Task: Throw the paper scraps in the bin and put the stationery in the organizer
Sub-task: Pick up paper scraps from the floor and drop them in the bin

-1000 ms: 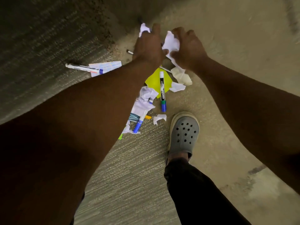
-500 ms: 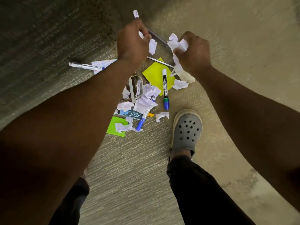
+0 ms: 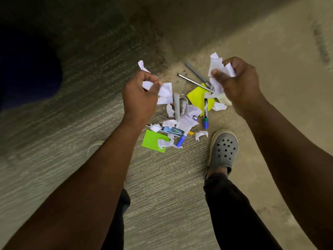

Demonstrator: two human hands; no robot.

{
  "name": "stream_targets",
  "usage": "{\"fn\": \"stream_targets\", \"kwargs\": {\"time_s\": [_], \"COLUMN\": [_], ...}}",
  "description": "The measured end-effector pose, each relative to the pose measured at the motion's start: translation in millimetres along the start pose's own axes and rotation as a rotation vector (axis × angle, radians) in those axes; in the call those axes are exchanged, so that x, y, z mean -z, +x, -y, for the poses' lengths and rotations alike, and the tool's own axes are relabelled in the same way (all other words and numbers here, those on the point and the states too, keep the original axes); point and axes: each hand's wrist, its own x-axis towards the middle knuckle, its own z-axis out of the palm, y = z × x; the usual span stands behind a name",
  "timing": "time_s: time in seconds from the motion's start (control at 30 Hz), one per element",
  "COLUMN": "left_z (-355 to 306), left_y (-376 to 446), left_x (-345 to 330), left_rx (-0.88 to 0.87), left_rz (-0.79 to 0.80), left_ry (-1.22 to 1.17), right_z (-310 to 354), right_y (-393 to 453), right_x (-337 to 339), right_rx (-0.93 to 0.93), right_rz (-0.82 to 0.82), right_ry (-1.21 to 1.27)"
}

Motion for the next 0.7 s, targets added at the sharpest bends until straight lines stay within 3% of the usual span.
{"fn": "stream_targets", "kwargs": {"time_s": [0.13, 0.3, 0.4, 0.53, 0.6, 0.7], "left_z": [-17, -43, -43, -21, -3, 27], "left_y": [-14, -26, -23, -11, 0, 20], "left_x": [76, 183, 251, 334, 364, 389], "left_rx": [-0.06, -0.221, -0.269, -0.323, -0.271, -0.14], "left_rz": [-0.064, -0.258, -0.41, -0.595, -0.616, -0.534], "left_ry": [-0.039, 0.009, 0.062, 0.244, 0.314, 0.415], "right_z": [75, 174, 237, 312, 338, 358], "right_y": [-40, -88, -115, -144, -157, -159], "right_x": [-48, -115, -155, -218, -248, -290], "right_rx": [-0.021, 0.083, 0.219, 0.481, 0.598, 0.785], "right_rz": [0.123, 0.249, 0.307, 0.202, 0.177, 0.312], "right_ry": [0.278, 0.34, 0.274, 0.219, 0.167, -0.176]}}
